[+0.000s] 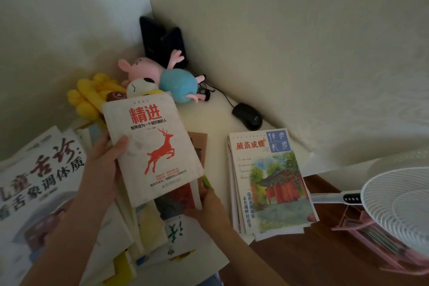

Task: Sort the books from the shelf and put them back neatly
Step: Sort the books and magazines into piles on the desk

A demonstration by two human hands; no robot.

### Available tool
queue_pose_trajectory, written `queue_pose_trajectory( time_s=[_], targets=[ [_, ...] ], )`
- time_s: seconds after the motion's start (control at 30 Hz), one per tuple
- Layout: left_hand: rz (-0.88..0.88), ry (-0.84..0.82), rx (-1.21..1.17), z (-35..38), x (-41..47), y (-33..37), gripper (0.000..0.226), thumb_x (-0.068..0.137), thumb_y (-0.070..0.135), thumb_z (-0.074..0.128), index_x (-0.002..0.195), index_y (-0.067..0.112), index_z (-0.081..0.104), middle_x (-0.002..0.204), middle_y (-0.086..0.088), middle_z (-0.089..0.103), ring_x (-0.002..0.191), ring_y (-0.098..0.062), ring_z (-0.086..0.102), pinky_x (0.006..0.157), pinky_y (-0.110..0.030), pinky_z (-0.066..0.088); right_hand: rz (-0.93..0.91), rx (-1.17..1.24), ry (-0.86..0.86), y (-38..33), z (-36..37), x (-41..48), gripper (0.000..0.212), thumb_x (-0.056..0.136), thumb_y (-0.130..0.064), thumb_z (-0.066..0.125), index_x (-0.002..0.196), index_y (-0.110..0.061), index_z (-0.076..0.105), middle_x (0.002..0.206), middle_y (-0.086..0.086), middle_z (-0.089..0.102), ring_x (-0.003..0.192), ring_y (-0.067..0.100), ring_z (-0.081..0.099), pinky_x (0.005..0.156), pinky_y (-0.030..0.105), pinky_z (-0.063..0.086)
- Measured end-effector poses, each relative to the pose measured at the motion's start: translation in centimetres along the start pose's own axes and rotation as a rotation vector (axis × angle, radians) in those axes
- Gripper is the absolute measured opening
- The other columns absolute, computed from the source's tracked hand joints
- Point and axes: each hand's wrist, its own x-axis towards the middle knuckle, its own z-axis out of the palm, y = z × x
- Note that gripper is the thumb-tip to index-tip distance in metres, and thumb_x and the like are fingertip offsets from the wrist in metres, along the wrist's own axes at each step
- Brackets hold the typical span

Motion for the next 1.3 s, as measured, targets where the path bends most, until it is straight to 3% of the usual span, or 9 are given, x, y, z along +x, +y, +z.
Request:
queue_pose_trajectory(
  time_s=[0.23, 0.4, 0.63, 0.8, 0.93, 1.07, 1.13, 1.2, 1.3],
  targets=[
    [-0.019, 0.004, -0.02, -0.4, 0.2, 0.0, 0.039, 0.096, 0.016, 0.05, 0.134, 0.025, 0.052, 0.116, 0.007, 0.068, 0.102, -0.017, 0.066, 0.08, -0.04, 0.052, -0.211, -0.107, 0.114, -1.6, -0.5, -1.4, 0.056, 0.084, -0.03, 0.066, 0.135, -0.018, 0.044, 0.116, 0.001, 0.064, 0.101, 0.018, 0.062, 0.082, 0.027, 0.051],
    [-0.017, -0.009, -0.005, -0.3, 0.2, -0.1, 0.039, 0.097, 0.017, 0.049, 0.135, 0.025, 0.052, 0.118, 0.006, 0.068, 0.103, -0.018, 0.066, 0.083, -0.043, 0.052, -0.214, 0.085, 0.108, -2.6, -3.8, -2.6, 0.015, 0.095, -0.02, 0.055, 0.109, -0.022, 0.052, 0.093, -0.005, 0.062, 0.071, 0.001, 0.058, 0.058, 0.007, 0.042],
    [-0.112, -0.045, 0.083, 0.3, 1.2, -0.9, 0.036, 0.097, 0.011, 0.048, 0.132, 0.014, 0.052, 0.119, -0.007, 0.064, 0.096, -0.023, 0.064, 0.081, -0.041, 0.05, -0.273, 0.213, 0.265, -1.5, -14.9, -4.2, 0.013, 0.094, -0.017, 0.056, 0.102, -0.026, 0.062, 0.078, -0.001, 0.069, 0.062, 0.007, 0.067, 0.056, 0.017, 0.053],
    [-0.272, -0.156, 0.363, 2.0, 1.9, -2.9, 0.04, 0.097, 0.014, 0.052, 0.135, 0.012, 0.044, 0.122, -0.014, 0.062, 0.095, -0.031, 0.064, 0.083, -0.051, 0.052, -0.237, 0.454, 0.4, 0.3, -19.1, -4.9, 0.02, 0.089, -0.009, 0.062, 0.098, -0.026, 0.067, 0.074, -0.005, 0.074, 0.063, 0.016, 0.07, 0.057, 0.028, 0.057],
    [-0.342, -0.238, 0.649, 3.8, 1.1, -4.6, 0.016, 0.099, 0.015, 0.047, 0.113, 0.011, 0.04, 0.093, -0.001, 0.058, 0.074, -0.013, 0.058, 0.057, -0.026, 0.046, -0.198, 0.62, 0.364, 1.1, -20.2, -5.8, 0.023, 0.088, -0.009, 0.062, 0.104, -0.024, 0.068, 0.08, 0.003, 0.075, 0.065, 0.021, 0.071, 0.054, 0.027, 0.056],
    [-0.143, -0.274, 1.042, 3.9, 1.6, -5.5, 0.043, 0.092, 0.038, 0.051, 0.129, 0.019, 0.042, 0.127, -0.008, 0.054, 0.109, -0.023, 0.056, 0.091, -0.041, 0.05, -0.119, 0.724, 0.285, 2.0, -19.3, -5.4, 0.02, 0.089, -0.012, 0.061, 0.107, -0.018, 0.067, 0.079, 0.007, 0.074, 0.064, 0.023, 0.071, 0.052, 0.029, 0.056],
    [-0.044, -0.216, 0.954, 4.9, 1.0, -4.5, 0.048, 0.098, 0.039, 0.045, 0.141, 0.02, 0.035, 0.142, -0.008, 0.042, 0.127, -0.019, 0.047, 0.103, -0.036, 0.041, -0.072, 0.781, 0.224, 2.0, -18.2, -5.1, 0.022, 0.085, -0.017, 0.063, 0.107, -0.016, 0.066, 0.082, 0.009, 0.074, 0.066, 0.025, 0.071, 0.053, 0.032, 0.057],
    [-0.161, -0.342, 0.558, 6.5, -0.1, -3.4, 0.032, 0.099, 0.042, 0.041, 0.122, 0.022, 0.052, 0.116, -0.006, 0.063, 0.1, -0.005, 0.065, 0.092, -0.026, 0.049, -0.046, 0.859, 0.151, 2.1, -16.8, -4.7, 0.039, 0.074, -0.029, 0.075, 0.11, -0.014, 0.067, 0.093, 0.016, 0.073, 0.073, 0.03, 0.071, 0.058, 0.037, 0.058],
    [-0.454, -0.482, 0.083, 7.7, -0.9, -3.2, 0.034, 0.093, 0.04, 0.052, 0.109, 0.013, 0.063, 0.091, -0.006, 0.071, 0.083, -0.019, 0.068, 0.077, -0.032, 0.053, -0.036, 0.942, 0.087, 1.9, -15.4, -4.3, 0.039, 0.074, -0.027, 0.073, 0.111, -0.015, 0.068, 0.101, 0.019, 0.071, 0.079, 0.033, 0.069, 0.064, 0.04, 0.059]
  ],
)
